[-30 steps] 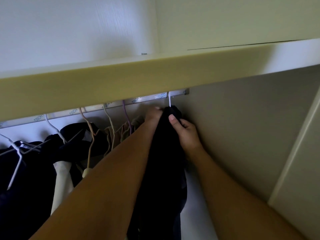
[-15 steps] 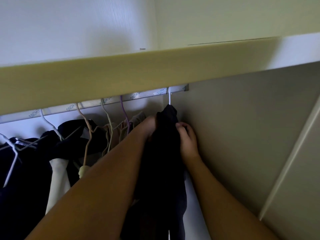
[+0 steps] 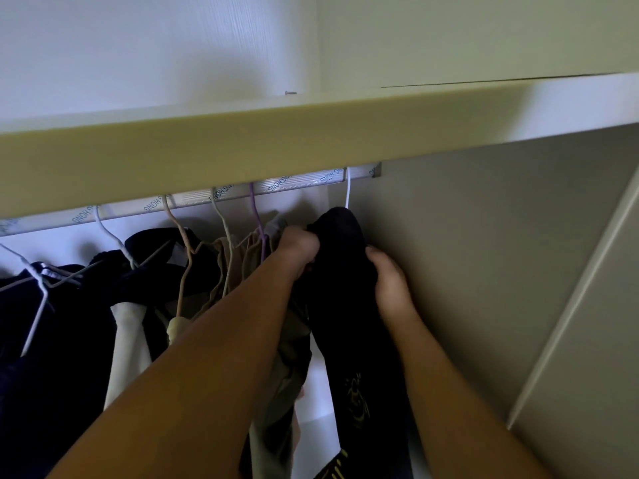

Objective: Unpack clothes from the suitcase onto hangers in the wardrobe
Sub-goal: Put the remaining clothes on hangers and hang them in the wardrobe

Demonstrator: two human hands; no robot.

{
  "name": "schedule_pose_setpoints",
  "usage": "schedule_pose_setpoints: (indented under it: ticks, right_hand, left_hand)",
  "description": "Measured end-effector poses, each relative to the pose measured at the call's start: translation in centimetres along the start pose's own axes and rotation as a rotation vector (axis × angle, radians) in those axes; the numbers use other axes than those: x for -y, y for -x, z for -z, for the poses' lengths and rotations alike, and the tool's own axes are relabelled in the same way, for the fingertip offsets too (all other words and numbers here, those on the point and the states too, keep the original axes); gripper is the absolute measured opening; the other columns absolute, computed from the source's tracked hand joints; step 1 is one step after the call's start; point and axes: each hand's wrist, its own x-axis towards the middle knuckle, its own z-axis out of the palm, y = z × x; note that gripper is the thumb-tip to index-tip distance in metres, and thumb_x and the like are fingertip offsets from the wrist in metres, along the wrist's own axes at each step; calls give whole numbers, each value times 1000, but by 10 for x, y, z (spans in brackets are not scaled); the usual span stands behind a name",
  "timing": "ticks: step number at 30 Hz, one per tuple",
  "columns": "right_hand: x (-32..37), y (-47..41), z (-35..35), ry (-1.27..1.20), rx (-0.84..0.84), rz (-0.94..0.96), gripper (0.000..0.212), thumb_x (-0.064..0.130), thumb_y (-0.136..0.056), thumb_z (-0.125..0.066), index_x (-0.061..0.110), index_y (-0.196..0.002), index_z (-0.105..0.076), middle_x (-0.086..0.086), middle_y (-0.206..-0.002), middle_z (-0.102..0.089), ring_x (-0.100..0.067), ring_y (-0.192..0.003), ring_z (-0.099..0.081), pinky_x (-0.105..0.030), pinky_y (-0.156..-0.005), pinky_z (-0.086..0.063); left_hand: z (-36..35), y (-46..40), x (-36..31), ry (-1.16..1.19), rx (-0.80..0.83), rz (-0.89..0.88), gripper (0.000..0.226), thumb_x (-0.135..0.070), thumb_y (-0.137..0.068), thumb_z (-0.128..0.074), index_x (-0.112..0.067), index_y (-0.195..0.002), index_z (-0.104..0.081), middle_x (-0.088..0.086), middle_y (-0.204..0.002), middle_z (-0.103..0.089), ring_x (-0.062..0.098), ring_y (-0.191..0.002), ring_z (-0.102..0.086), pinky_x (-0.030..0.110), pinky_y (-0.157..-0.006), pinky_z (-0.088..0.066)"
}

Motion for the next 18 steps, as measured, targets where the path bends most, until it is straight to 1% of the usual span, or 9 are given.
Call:
schedule_pose_setpoints:
  ticks: [2, 5, 6, 8, 9, 11, 14, 16, 18]
  right_hand:
    - [10, 7, -2, 116, -5, -80, 35, 37, -78, -61, 12, -99, -71, -11, -95, -70, -30, -96, -64, -38, -86, -48]
    - [21, 12, -3, 331, -21, -126, 33, 27, -87, -51, 3, -104, -66, -12, -85, -62, -27, -82, -60, -37, -74, -44]
    - [25, 13, -3, 382, -32, -89, 27, 23, -88, -49, 3, -96, -65, -12, -80, -57, -25, -77, -54, -37, -71, -41]
    - [33, 13, -5, 481, -57, 2, 19, 18, -91, -45, 14, -76, -56, -5, -72, -51, -22, -72, -48, -40, -71, -41]
    - [35, 13, -5, 548, -66, 26, 21, 18, -91, -45, 19, -71, -52, -2, -72, -50, -21, -73, -48, -41, -74, -43]
    - [36, 14, -5, 611, -71, 68, 19, 20, -89, -47, 15, -72, -54, -6, -75, -53, -24, -76, -51, -42, -76, -45]
    - [37, 18, -4, 739, -36, 84, 18, 23, -87, -49, 9, -79, -57, -11, -79, -56, -26, -76, -52, -37, -71, -42]
    - [32, 19, 0, 783, -22, 82, 15, 21, -85, -51, 12, -73, -52, -8, -75, -54, -23, -73, -51, -32, -67, -40]
    - [28, 21, 2, 864, -1, 81, 13, 15, -82, -52, 15, -70, -49, -5, -74, -52, -20, -74, -51, -28, -67, -38]
  left_hand:
    - [-1, -3, 3, -27, 1, 11, 20, -11, -99, -38, -10, -104, -57, 10, -75, -55, 20, -53, -47, 24, -52, -39]
    - [-2, 2, 4, 19, 17, 7, 22, -14, -100, -40, -8, -112, -58, 9, -80, -57, 19, -57, -50, 24, -55, -42]
    - [-1, 7, 2, -15, 15, -6, 21, -12, -98, -42, -7, -111, -59, 11, -80, -58, 20, -57, -50, 27, -57, -44]
    - [0, 11, 2, -87, 21, -45, 18, -9, -95, -46, -5, -107, -60, 13, -81, -60, 23, -58, -52, 32, -60, -46]
    - [0, 6, 5, -102, 30, -60, 19, -8, -93, -49, -3, -106, -61, 14, -83, -61, 23, -60, -54, 33, -60, -48]
    - [3, 11, 3, -169, 55, -70, 22, -5, -89, -53, -1, -108, -63, 16, -86, -63, 24, -63, -56, 34, -62, -52]
    - [8, 22, 0, -308, 103, -117, 24, 1, -85, -57, -1, -108, -65, 20, -94, -66, 31, -73, -62, 40, -70, -58]
    - [8, 30, 2, -431, 154, -170, 22, 3, -85, -60, -2, -106, -65, 21, -99, -67, 34, -83, -66, 43, -74, -59]
    - [5, 35, 8, -499, 181, -232, 17, -2, -89, -60, -4, -105, -66, 21, -101, -66, 36, -90, -67, 43, -77, -60]
